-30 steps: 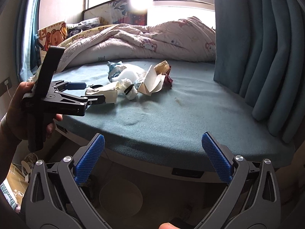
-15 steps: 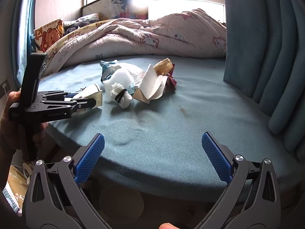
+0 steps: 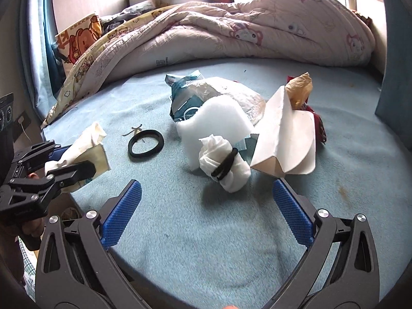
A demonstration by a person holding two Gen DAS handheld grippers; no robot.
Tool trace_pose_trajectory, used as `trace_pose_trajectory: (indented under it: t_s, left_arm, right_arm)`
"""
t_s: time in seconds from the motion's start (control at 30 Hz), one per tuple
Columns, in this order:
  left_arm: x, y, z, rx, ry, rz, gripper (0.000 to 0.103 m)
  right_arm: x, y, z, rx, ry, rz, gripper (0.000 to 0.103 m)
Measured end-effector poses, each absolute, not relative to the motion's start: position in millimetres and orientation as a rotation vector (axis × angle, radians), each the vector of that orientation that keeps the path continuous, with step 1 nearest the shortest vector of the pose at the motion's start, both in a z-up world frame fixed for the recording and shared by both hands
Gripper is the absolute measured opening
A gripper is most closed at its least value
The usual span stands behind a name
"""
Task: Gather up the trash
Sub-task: 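Grasp the white paper roll with the left tool while the right tool grasps the white tissue bundle, then carry both held items down over the white floor bin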
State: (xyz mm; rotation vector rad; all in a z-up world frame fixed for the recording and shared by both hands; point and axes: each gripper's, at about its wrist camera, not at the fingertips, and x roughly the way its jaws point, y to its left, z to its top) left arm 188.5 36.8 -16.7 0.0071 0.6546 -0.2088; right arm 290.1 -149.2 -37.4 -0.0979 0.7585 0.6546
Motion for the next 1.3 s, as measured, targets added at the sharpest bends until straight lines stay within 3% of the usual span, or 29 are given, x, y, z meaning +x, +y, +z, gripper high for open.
trace_pose_trajectory:
  t_s: [0.17, 0.23, 0.3, 0.37, 0.97, 1.3]
  left_arm:
    - [186.1, 44.1, -21.6, -0.004, 0.656, -0.213, 0.038]
    - [186.6, 44.3, -22.1, -0.006, 0.655, -0.214, 0.038]
    - [186.2, 44.6, -21.5, -0.007, 0.651, -0.219, 0.038]
    - [184.6, 44.1, -20.2, -0.008, 0.646, -0.221, 0.038]
    - [123.9, 21.1, 5.5, 0.002, 0.614, -0.246, 0.038]
    - [57.5, 16.8, -2.2, 0.015, 0.64, -0.231, 0.038]
  right_arm:
    - [317.2, -141.4, -44.5, -0.098, 0.811, 0.597, 0.083]
    - [325.5, -142.0, -47.9, -0.084, 0.835, 0.581, 0.07]
    - [326.8, -143.0, -51.6, -0.089, 0.843, 0.581, 0.041]
    - [322.9, -143.8, -52.3, -0.089, 0.844, 0.595, 0.035]
    - [214.2, -159.8, -0.7, -0.137, 0.718, 0.661, 0.034]
    - [130.1, -173.0, -8.9, -0.156, 0.686, 0.72, 0.034]
